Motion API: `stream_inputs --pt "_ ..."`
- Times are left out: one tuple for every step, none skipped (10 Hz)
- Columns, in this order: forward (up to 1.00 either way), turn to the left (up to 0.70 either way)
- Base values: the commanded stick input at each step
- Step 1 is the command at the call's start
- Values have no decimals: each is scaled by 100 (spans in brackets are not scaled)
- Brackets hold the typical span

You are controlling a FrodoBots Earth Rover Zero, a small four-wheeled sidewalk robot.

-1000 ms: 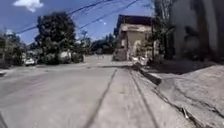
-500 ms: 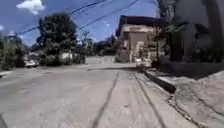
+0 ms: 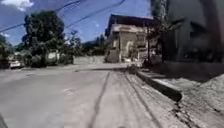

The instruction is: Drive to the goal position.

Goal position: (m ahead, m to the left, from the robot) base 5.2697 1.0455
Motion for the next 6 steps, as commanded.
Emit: stream_inputs --pt "85 -34" --pt "85 -24" --pt "85 1" --pt "85 2" --pt "85 7" --pt "85 31"
